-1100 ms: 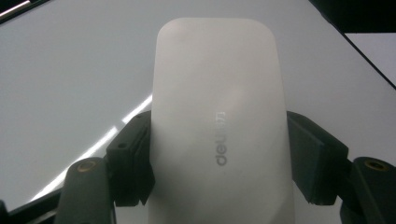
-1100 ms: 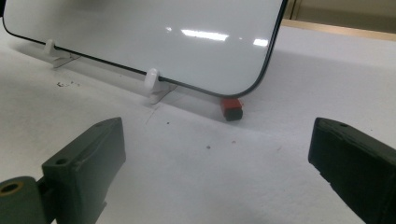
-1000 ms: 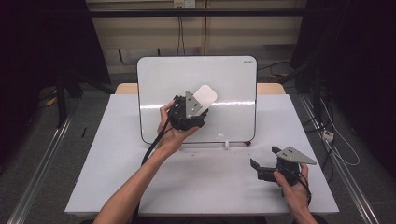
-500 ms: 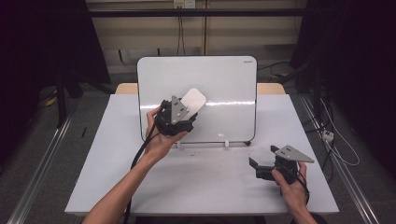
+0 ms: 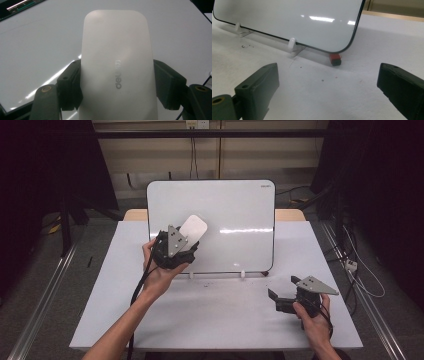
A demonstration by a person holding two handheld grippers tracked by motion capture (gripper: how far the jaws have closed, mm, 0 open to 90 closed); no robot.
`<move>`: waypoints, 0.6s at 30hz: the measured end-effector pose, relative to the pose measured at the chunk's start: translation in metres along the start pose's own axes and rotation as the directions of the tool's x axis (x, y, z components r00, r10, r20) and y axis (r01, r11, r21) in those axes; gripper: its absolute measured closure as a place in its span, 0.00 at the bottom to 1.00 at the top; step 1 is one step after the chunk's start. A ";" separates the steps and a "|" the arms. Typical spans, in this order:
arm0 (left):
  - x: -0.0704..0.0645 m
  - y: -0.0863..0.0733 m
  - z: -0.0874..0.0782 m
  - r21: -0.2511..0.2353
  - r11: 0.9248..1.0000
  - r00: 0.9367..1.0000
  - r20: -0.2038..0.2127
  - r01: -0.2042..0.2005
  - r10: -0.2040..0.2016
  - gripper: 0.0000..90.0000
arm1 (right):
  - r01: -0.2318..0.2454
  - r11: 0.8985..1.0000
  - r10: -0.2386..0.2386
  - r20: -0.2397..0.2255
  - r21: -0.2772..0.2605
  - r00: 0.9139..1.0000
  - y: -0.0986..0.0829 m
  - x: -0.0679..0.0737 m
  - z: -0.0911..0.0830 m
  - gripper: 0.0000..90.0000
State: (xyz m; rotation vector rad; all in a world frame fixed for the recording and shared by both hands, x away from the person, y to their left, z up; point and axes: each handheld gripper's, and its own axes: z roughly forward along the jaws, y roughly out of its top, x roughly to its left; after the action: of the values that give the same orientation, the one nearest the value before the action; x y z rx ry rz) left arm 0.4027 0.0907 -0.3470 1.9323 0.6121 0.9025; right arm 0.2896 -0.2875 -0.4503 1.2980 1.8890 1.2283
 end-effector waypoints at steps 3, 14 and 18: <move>0.002 0.000 -0.005 -0.003 1.000 1.000 -0.008 0.003 -0.003 0.35 | 0.004 1.000 -0.004 0.001 0.000 1.000 0.000 0.000 0.001 0.05; 0.011 -0.014 -0.026 0.009 1.000 0.998 -0.054 0.024 -0.023 0.35 | 0.000 1.000 0.000 -0.001 0.004 1.000 0.000 0.002 -0.001 0.05; 0.016 -0.022 -0.031 0.027 0.999 0.997 -0.067 0.027 -0.025 0.35 | 0.000 1.000 0.000 -0.001 0.002 1.000 -0.001 0.000 0.000 0.05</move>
State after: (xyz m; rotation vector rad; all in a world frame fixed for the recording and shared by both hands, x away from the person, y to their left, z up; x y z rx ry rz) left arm 0.3866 0.1285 -0.3498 1.9206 0.6914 0.9500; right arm 0.2890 -0.2871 -0.4512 1.2995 1.8910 1.2273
